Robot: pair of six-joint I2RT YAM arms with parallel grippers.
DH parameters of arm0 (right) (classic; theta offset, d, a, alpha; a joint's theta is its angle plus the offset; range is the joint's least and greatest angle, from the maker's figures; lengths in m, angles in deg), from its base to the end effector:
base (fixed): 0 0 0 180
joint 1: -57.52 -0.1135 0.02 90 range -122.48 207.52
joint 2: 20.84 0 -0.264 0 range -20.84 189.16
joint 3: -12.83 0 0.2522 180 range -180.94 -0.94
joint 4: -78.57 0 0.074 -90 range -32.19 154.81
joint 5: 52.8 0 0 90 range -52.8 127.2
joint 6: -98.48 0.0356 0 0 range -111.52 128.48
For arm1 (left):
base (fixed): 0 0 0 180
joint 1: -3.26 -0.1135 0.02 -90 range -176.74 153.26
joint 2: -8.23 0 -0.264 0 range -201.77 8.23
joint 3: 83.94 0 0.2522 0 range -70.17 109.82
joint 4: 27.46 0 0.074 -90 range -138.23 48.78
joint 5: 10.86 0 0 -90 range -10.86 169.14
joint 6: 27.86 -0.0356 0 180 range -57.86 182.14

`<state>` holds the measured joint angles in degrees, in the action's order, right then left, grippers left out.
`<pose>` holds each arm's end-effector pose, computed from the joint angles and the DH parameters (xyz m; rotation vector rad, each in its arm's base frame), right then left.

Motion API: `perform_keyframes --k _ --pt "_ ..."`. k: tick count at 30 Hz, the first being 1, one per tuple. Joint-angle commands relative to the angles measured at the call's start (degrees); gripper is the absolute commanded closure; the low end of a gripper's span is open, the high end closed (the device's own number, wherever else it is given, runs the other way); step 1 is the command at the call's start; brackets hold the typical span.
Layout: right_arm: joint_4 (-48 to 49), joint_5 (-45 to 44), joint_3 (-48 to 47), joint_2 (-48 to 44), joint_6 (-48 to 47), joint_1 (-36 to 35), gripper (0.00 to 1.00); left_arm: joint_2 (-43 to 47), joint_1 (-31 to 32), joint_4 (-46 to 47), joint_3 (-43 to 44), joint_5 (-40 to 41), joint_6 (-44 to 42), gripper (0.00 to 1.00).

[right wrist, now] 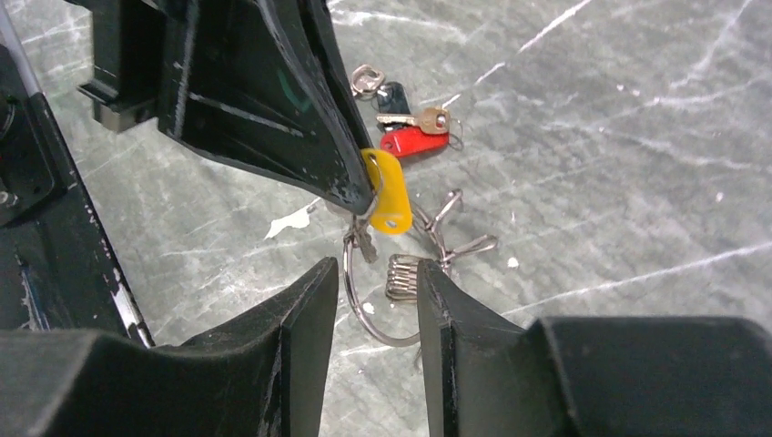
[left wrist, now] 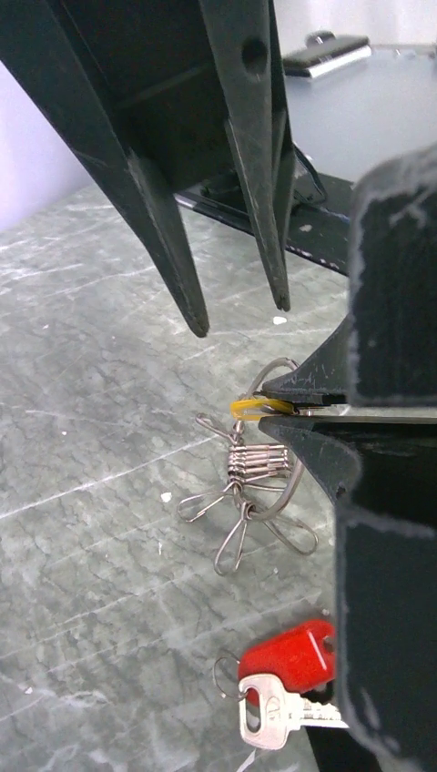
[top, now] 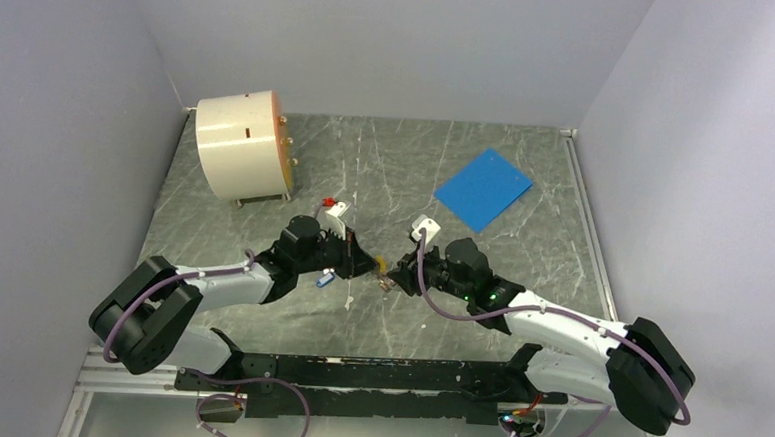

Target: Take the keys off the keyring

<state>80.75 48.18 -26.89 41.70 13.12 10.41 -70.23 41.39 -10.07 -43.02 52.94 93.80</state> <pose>0.1534 0.1751 0.2115 -0.8489 1.8172 0.7774 0.2000 -0.1770 0.1820 0.4521 2.0452 -1.2205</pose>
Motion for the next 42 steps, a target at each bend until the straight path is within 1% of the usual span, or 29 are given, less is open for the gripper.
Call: perform_keyframes --k 1,7,10,16,19,22,24,25,26,29,32,36,39,42 --pt "8.42 -3.85 1.95 0.73 7.86 -0.35 0.59 0.74 0.21 8.07 -1.21 3.33 9.44 0.97" --pt "16.47 -0.60 2.92 6.73 11.68 -0.34 0.59 0.95 0.45 11.19 -2.76 6.09 13.01 0.97" --pt "16.67 0.66 1.74 9.66 10.71 -0.35 0.59 1.44 0.58 12.00 -3.33 6.62 13.17 0.97" --pt "17.13 2.10 0.34 12.52 8.73 -0.22 0.59 0.97 0.70 13.89 -3.67 5.97 13.85 0.97" --pt "17.18 3.04 -0.53 14.04 8.30 -0.24 0.61 0.69 0.72 15.83 -4.39 6.33 14.73 0.97" --pt "16.11 3.14 -1.45 14.86 7.55 -0.26 0.68 0.60 0.64 16.01 -4.62 6.60 14.80 0.97" --pt "14.70 2.87 -2.06 14.57 6.44 -0.26 0.77 0.67 0.66 16.01 -4.78 6.75 14.62 0.97" --pt "13.93 2.82 -2.34 14.23 6.04 -0.26 0.84 0.75 0.71 16.04 -4.89 6.86 14.46 0.95" --pt "12.90 2.82 -2.72 13.78 5.51 -0.22 0.89 0.88 0.64 15.91 -5.02 7.05 14.26 0.93" --pt "6.23 4.31 -5.03 12.37 2.95 -0.17 1.00 1.49 0.66 15.23 -5.74 8.64 12.87 0.87" --pt "-1.47 6.01 -8.04 11.67 -0.23 -0.13 1.00 2.53 0.63 15.01 -6.75 10.95 11.03 0.78" --pt "-12.73 7.96 -12.69 11.71 -5.03 -0.08 1.00 4.17 0.61 15.47 -8.22 12.14 8.24 0.69" --pt "-21.11 7.84 -17.11 12.13 -8.94 -0.08 1.00 5.77 0.51 15.30 -9.50 13.46 5.24 0.63" --pt "-29.36 7.49 -21.22 12.62 -12.99 -0.09 1.00 7.44 0.48 15.69 -11.04 14.35 0.90 0.59"
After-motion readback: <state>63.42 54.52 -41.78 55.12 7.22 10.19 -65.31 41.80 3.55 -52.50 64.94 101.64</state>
